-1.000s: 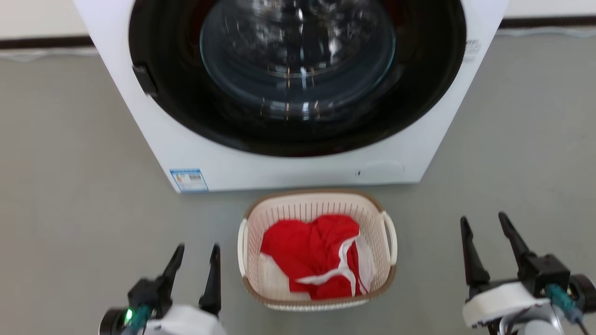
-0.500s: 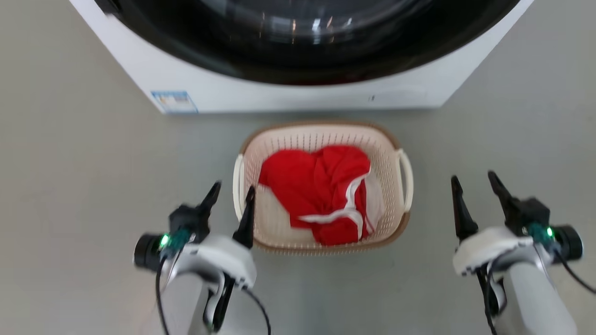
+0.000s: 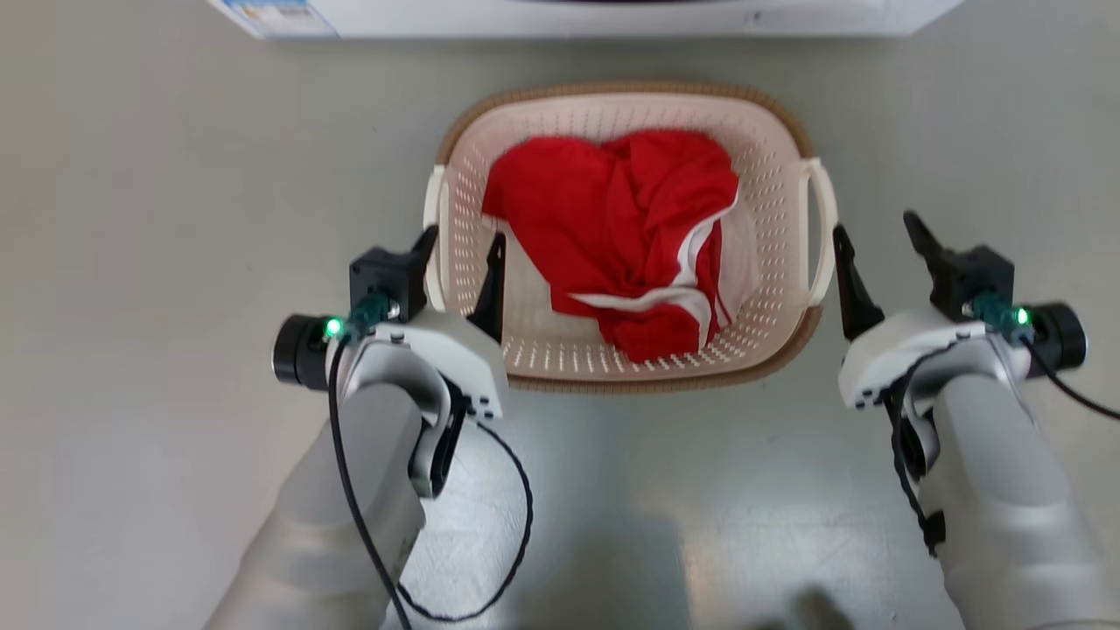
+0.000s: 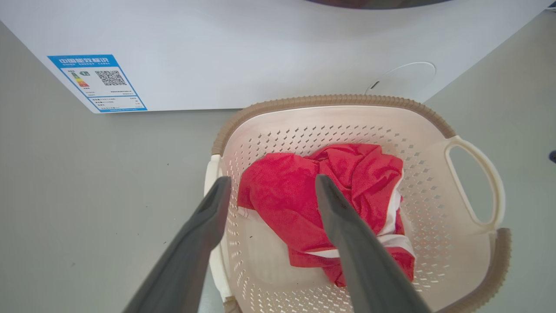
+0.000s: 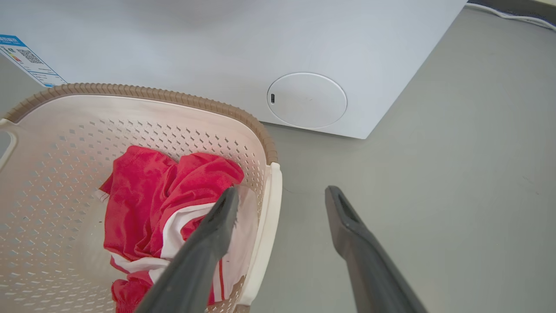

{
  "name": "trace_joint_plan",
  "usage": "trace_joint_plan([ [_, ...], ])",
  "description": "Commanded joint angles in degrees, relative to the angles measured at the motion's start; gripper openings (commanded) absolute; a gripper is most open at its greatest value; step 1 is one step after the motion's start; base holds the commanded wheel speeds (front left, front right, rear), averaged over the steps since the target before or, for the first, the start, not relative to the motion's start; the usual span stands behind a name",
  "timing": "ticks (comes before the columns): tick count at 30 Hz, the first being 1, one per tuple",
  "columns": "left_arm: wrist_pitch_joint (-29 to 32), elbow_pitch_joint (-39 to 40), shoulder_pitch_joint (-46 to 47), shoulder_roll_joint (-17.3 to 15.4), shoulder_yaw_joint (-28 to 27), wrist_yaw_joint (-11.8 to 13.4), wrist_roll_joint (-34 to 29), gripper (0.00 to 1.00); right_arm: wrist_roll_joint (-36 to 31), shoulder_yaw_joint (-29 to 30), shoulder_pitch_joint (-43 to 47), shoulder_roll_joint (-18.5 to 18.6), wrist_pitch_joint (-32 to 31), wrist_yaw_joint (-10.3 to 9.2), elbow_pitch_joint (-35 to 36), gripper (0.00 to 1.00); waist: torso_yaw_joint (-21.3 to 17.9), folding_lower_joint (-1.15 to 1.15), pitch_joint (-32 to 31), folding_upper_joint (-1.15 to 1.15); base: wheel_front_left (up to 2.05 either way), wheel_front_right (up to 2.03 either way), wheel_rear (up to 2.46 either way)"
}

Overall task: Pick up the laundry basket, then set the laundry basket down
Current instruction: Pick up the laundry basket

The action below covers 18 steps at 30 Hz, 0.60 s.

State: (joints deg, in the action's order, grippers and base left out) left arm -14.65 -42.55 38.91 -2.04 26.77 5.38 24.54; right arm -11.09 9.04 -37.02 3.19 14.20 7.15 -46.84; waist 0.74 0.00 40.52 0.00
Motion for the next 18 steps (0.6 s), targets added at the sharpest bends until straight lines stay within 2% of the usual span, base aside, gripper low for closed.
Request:
trace_joint_plan([
  [1, -0.35, 0.46, 0.5, -0.84, -0.98, 0.7, 0.3, 1.0, -0.21, -1.34, 0.17, -0.31, 0.8, 0.34, 0.61, 1.0, -0.07, 0.0, 2.1, 0.0, 0.0, 0.0, 0.0],
  [10, -0.35, -4.33, 5.73, -0.84, -2.28, 3.66, 0.01, 1.0, 0.04, -2.29, -2.65, -0.31, 0.8, 0.34, 1.42, 1.0, -0.28, 0.0, 7.51, 0.0, 0.0, 0.0, 0.0],
  [18, -0.35, -6.78, 7.68, -0.84, -3.71, 3.23, -0.73, 1.0, -0.68, -2.39, -3.55, -0.31, 0.8, 0.34, 1.73, 1.0, -0.21, 0.0, 10.78, 0.0, 0.0, 0.0, 0.0],
])
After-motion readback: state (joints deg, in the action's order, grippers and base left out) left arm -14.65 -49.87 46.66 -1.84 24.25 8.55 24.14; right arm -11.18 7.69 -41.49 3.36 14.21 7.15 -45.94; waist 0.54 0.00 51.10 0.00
